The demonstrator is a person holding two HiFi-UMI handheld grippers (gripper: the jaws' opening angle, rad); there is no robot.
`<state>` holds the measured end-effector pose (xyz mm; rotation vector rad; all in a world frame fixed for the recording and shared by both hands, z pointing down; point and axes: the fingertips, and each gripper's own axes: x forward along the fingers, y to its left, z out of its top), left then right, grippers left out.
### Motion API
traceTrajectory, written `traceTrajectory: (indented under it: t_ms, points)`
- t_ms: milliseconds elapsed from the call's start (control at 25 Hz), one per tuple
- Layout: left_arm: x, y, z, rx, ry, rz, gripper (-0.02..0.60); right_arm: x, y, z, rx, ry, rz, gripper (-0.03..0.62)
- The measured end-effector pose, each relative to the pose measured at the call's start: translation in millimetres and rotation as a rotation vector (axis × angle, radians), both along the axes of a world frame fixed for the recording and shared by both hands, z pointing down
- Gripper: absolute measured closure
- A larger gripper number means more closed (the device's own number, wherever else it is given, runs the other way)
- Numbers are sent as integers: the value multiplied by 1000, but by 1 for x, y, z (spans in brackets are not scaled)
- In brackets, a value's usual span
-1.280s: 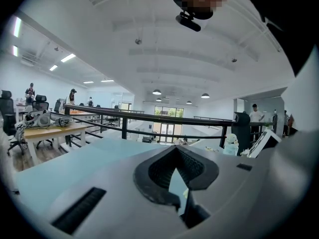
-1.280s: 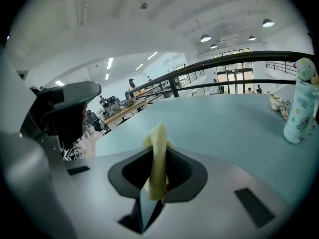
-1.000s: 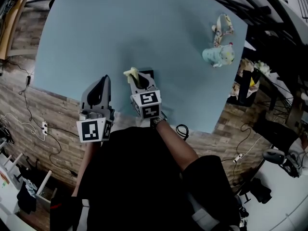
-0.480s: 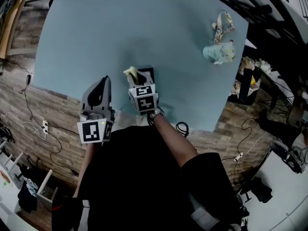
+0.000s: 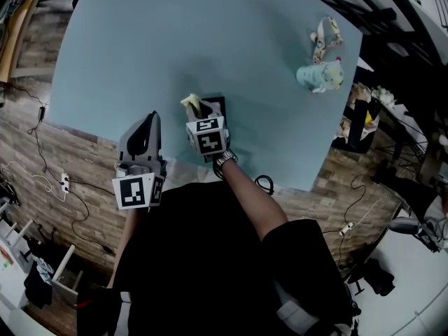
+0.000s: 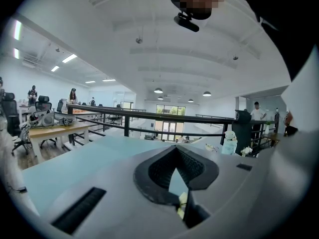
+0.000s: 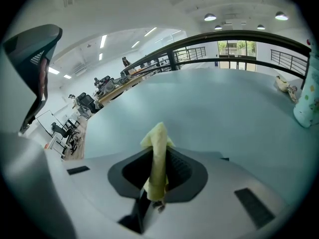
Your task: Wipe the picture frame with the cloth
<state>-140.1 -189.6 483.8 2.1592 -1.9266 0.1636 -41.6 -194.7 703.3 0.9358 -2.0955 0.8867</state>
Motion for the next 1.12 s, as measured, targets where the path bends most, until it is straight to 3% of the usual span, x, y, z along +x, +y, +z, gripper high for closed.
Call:
traceTrajectory:
  t_ms: [640,1120]
  points:
    - [13,3,-4,11,1,34,584,24,-6,6,16,29,49,536]
    - [26,1,-3,10,2,73,584,64,-19,3,25,53,152,536]
